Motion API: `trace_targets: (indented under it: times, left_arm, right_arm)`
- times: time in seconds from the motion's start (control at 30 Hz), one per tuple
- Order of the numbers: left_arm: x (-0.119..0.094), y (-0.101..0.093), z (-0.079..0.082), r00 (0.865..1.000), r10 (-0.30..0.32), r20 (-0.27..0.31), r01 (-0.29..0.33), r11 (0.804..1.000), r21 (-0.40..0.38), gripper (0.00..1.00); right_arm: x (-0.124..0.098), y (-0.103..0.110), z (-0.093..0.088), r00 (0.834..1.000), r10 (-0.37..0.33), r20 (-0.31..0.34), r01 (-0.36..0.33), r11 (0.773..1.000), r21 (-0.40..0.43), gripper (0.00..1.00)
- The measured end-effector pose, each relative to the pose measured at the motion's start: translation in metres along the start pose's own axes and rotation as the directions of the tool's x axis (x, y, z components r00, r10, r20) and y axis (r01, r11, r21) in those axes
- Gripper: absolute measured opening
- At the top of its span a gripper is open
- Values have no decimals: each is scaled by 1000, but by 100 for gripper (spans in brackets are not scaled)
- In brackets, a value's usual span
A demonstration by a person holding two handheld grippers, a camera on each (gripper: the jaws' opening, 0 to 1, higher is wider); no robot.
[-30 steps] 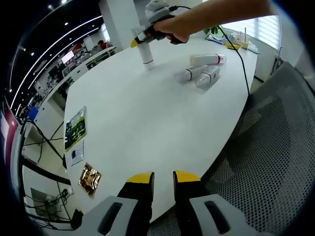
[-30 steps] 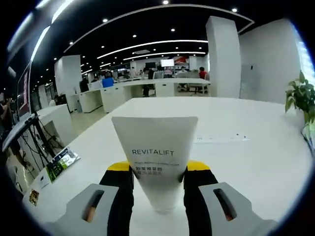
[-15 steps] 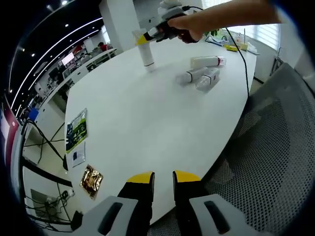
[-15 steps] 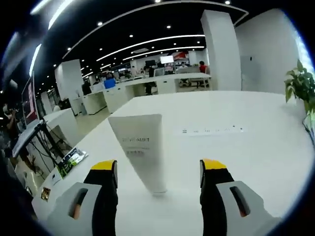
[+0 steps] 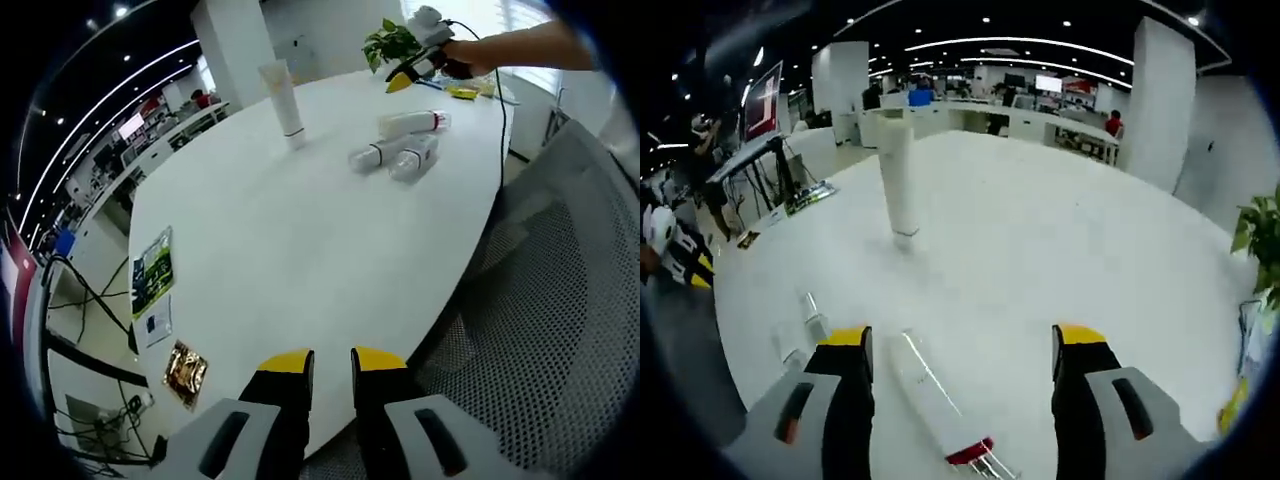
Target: Arrange the skincare products in the storage area until every visible bottle or jar stands upright without overlapping.
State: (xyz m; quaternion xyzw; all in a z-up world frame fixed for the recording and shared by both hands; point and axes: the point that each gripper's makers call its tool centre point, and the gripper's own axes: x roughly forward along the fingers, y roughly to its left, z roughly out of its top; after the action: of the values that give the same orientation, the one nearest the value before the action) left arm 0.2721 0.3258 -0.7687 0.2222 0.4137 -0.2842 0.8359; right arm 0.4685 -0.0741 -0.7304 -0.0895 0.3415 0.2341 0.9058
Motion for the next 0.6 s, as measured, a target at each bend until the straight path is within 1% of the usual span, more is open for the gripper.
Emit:
trace_targets:
  times: [0.07, 0.13, 0.17, 0.2, 0.23, 0.27, 0.3, 0.33, 0.37, 0.4, 0.43, 0.47, 0.5, 0.53, 0.57, 0.6]
  left_arm:
    - [0, -2, 2, 1000, -4, 7, 4, 1000, 15, 16]
    - [1, -5, 1, 1000, -12, -1, 12, 1000, 24, 16]
    - [1, -5, 1, 1000, -14, -2, 14, 1000, 24, 16]
    - [1, -5, 0, 1000, -15, -4, 15, 1000, 26, 16]
    - [2, -5, 0, 1000, -17, -5, 17, 1000, 25, 16]
    - [2, -5, -1, 1000, -19, -8, 19, 1000, 23, 16]
    - [2, -6, -1, 1000, -21, -11, 22, 999, 26, 16]
    - [3, -7, -2, 999, -28, -19, 29, 999, 30, 16]
    - [4, -8, -3, 999, -32, -26, 33, 999, 34, 16]
    - [4, -9, -4, 999, -34, -31, 36, 999, 41, 16]
    - [4, -10, -4, 999, -38, -35, 39, 998, 43, 16]
    - [4, -10, -5, 999, -40, -38, 41, 998, 43, 16]
    - [4, -10, -6, 998, -42, -42, 44, 998, 43, 16]
    - [5, -10, -6, 998, -45, -46, 47, 998, 47, 16]
    - [5, -11, -7, 998, -49, -48, 51, 997, 50, 16]
    - [5, -13, -7, 997, -58, -51, 61, 997, 54, 16]
  right_arm:
    - [-10, -6, -17, 1000, -9, -4, 9, 1000, -6, 71]
    - [-17, -8, -30, 1000, -8, -18, 8, 1000, 11, 70]
    - [-20, -9, -37, 1000, 8, -15, -8, 1000, 8, 70]
    - [-21, -4, -41, 999, 50, -14, -50, 999, -22, 69]
    - [-23, 0, -49, 996, 83, -36, -85, 994, -67, 67]
    - [-25, -3, -55, 994, 85, -63, -94, 985, -148, 64]
    - [-25, -3, -57, 993, 87, -75, -99, 981, -167, 62]
    - [-24, -3, -65, 987, 103, -122, -124, 975, -183, 59]
    - [-22, -3, -69, 983, 115, -142, -140, 973, -183, 59]
    - [-20, -2, -71, 981, 120, -153, -152, 964, -219, 59]
    - [-18, -4, -76, 975, 120, -187, -164, 957, -241, 57]
    - [-17, -4, -81, 968, 119, -220, -172, 956, -238, 52]
    - [-13, -7, -85, 963, 121, -239, -182, 949, -256, 49]
    - [-12, -3, -86, 960, 138, -244, -205, 939, -277, 48]
    - [-10, -1, -87, 957, 140, -254, -212, 935, -285, 47]
    - [-8, 0, -90, 951, 141, -274, -225, 925, -307, 47]
